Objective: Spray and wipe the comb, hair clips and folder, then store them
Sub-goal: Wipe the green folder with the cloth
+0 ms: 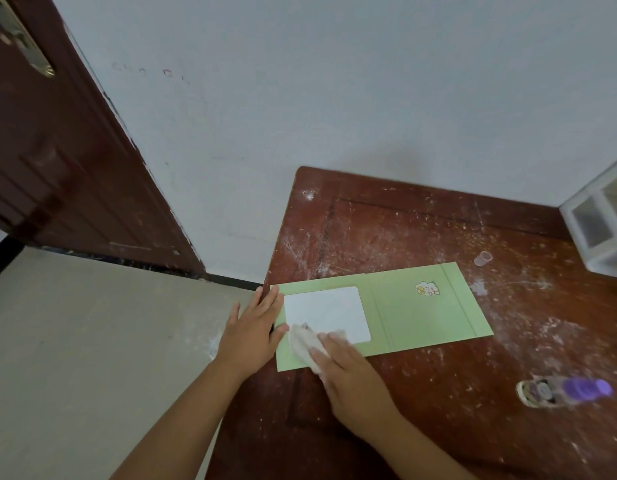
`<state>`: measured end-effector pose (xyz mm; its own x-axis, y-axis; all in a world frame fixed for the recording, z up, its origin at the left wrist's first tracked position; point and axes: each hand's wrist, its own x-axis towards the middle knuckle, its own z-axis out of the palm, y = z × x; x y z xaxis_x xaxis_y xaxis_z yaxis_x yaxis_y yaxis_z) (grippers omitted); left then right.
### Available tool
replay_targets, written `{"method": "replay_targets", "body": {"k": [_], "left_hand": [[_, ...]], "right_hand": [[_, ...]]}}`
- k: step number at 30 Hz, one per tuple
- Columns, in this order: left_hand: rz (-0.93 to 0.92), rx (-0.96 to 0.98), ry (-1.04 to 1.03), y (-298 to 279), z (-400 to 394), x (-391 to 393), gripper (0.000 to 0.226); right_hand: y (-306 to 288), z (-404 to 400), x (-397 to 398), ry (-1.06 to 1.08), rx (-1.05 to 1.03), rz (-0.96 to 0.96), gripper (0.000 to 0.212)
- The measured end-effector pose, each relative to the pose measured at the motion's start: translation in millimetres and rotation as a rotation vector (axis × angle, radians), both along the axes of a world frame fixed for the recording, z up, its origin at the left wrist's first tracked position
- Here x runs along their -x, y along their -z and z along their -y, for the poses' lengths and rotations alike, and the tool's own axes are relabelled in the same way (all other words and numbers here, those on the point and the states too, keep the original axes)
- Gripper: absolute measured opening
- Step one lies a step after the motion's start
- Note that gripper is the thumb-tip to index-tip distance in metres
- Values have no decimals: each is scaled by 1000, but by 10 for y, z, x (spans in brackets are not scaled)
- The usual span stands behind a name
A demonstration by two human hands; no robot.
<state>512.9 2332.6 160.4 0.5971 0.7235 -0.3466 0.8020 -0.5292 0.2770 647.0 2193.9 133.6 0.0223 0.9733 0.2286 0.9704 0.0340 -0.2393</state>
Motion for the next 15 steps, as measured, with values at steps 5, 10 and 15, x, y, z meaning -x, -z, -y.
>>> {"method": "replay_targets", "body": {"k": [5, 10, 15], "left_hand": [[-5, -10, -5, 18, -10, -10, 55], [-13, -10, 2, -22, -6, -5, 55], [4, -6, -6, -13, -3, 9, 55]], "right_hand": [[-3, 95, -573, 159, 30, 2, 45], [11, -185, -196, 69, 8, 60, 34], [-116, 63, -430, 27, 97, 54, 51]]}}
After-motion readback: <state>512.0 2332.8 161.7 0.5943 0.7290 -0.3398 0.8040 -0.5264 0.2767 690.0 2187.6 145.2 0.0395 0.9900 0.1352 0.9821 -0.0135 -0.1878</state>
